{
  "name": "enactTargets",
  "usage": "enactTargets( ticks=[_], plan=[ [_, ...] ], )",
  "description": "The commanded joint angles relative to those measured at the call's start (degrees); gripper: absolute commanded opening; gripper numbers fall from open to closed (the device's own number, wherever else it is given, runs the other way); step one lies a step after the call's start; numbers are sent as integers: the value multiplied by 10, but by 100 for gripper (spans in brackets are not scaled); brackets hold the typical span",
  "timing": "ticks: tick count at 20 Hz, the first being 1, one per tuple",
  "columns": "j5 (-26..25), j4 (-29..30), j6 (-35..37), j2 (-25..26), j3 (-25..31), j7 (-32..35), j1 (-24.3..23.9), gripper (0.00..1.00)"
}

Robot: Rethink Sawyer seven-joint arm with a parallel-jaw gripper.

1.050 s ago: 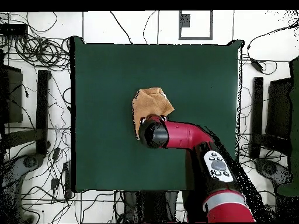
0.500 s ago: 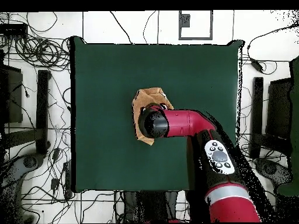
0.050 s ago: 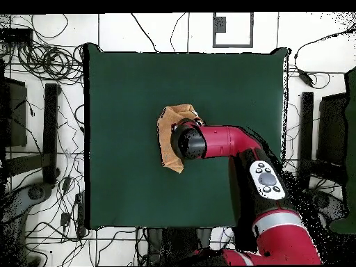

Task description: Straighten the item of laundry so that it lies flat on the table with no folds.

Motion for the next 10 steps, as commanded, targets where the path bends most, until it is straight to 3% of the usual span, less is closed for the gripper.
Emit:
enactTargets(
  ticks=[1,10],
  plan=[
    [-43,-26,70,43,67,-84,-2,100],
    [-67,-35,56,56,71,-65,1,100]
  ],
)
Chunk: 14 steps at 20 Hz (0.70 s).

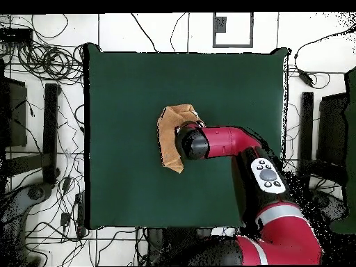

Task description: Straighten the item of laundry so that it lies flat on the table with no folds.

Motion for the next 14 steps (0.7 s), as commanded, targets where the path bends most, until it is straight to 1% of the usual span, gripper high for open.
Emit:
enactTargets(
  ticks=[1,7,14],
  plan=[
    [-35,-25,55,30,58,-64,14,100],
    [-54,-43,68,29,31,-65,33,100],
    [-73,-51,70,30,21,-54,39,100]
  ],
)
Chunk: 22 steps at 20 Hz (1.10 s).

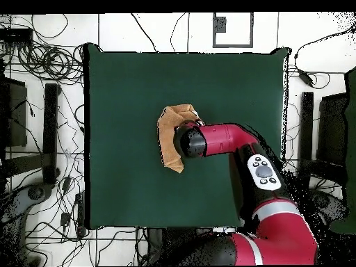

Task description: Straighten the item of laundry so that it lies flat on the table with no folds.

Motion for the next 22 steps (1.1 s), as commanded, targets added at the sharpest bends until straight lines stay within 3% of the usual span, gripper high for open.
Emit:
enactTargets(
  ticks=[1,4,5,9,16,22],
  plan=[
    [-48,-33,56,26,21,-53,29,100],
    [-59,-35,52,29,25,-57,30,100],
    [-63,-31,50,29,35,-60,22,0],
    [-78,-34,54,35,43,-87,18,0],
    [-65,-35,57,44,42,-64,20,0],
    [-44,-15,81,9,43,-48,33,0]
  ],
)
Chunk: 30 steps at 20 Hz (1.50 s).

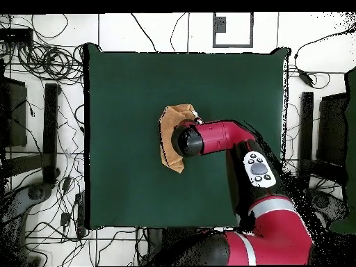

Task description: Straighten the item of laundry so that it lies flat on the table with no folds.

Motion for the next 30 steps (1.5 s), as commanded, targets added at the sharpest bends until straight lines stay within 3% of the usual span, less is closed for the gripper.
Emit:
enactTargets(
  ticks=[1,6,10,30],
  plan=[
    [-5,9,82,-11,43,-41,30,0],
    [48,47,141,-81,41,15,64,0],
    [74,58,167,-108,39,43,85,0],
    [108,41,118,-82,-37,143,194,0]
  ],
)
